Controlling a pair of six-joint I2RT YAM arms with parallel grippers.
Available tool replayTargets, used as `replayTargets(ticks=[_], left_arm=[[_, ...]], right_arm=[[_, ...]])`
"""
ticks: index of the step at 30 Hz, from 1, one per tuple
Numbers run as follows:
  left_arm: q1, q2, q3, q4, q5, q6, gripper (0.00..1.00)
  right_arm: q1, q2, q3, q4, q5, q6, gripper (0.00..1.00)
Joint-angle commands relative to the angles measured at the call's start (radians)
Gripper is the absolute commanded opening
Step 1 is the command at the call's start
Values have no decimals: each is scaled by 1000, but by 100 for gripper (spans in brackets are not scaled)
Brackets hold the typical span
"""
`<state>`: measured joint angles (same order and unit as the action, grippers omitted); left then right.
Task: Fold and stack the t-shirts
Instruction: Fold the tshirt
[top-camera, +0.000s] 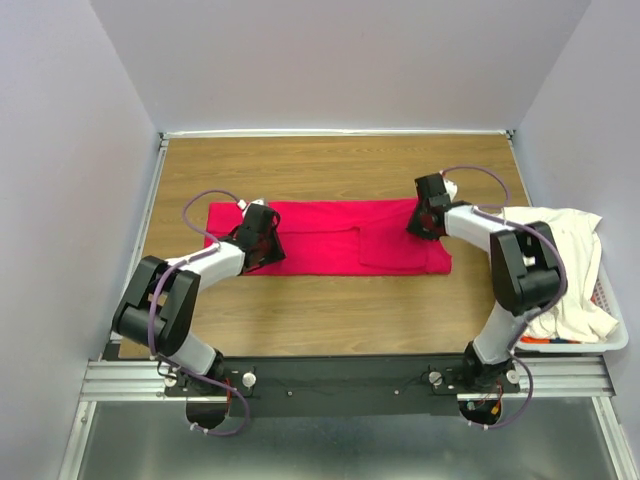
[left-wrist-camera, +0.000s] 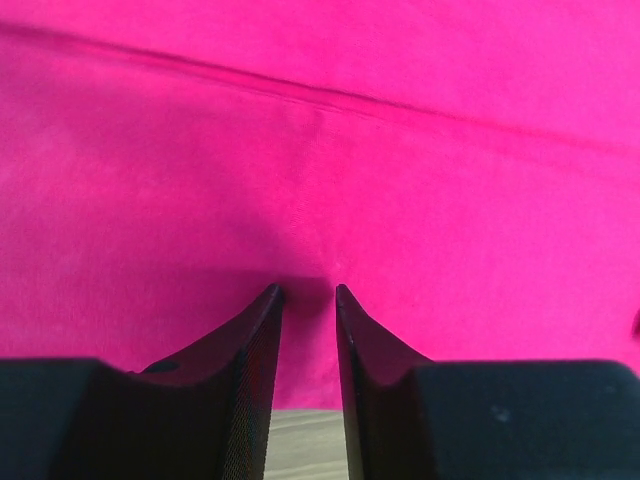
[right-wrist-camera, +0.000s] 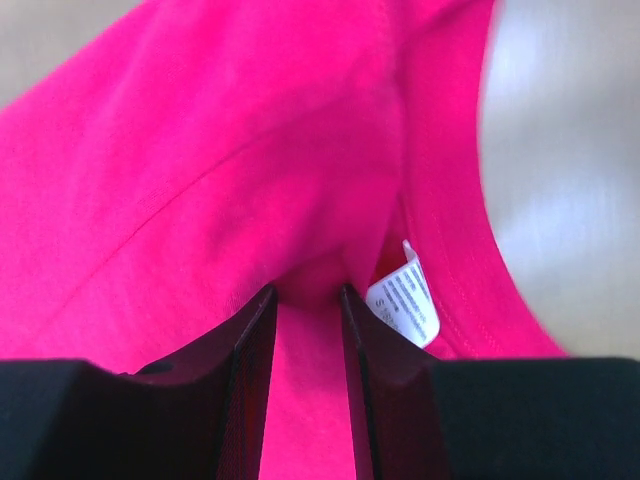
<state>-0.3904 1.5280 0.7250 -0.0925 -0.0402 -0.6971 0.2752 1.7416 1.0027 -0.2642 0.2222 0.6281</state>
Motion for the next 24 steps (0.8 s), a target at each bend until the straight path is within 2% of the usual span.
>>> replayTargets(ticks=[1, 4, 7, 8, 10, 11, 13, 15, 18, 19, 21, 24], left_arm=[[-63, 38, -7, -1, -30, -30, 36], [-128, 49, -7, 2, -9, -30, 34], [-224, 99, 20, 5, 20, -36, 32], [-254, 110, 42, 8, 29, -42, 32], [-315, 138, 69, 28, 36, -59, 32], [-368, 170, 101, 45, 86, -62, 32], [-419, 217, 152, 86, 127, -53, 33], [-476, 288, 258, 88, 172, -22, 34], [-490, 302, 342, 122, 189, 7, 43], [-486, 290, 358, 123, 174, 22, 49], [-472, 242, 396, 97, 120, 76, 52], [-443, 190, 430, 5, 1, 133, 52]], right_arm=[[-63, 165, 179, 39, -40, -57, 39], [-79, 317, 345, 37, -69, -125, 40], [-77, 479, 659, 36, -145, -198, 41], [-77, 527, 718, 34, -174, -230, 42], [-74, 643, 834, 28, -271, -251, 47], [-70, 677, 941, 5, -297, -264, 50], [-59, 740, 1045, -13, -374, -280, 56], [-36, 798, 1152, -45, -395, -306, 60], [-21, 791, 1197, -92, -359, -323, 68], [-22, 774, 1185, -92, -333, -323, 71], [-21, 699, 1159, -93, -284, -327, 80], [-21, 586, 1084, -92, -158, -334, 87]])
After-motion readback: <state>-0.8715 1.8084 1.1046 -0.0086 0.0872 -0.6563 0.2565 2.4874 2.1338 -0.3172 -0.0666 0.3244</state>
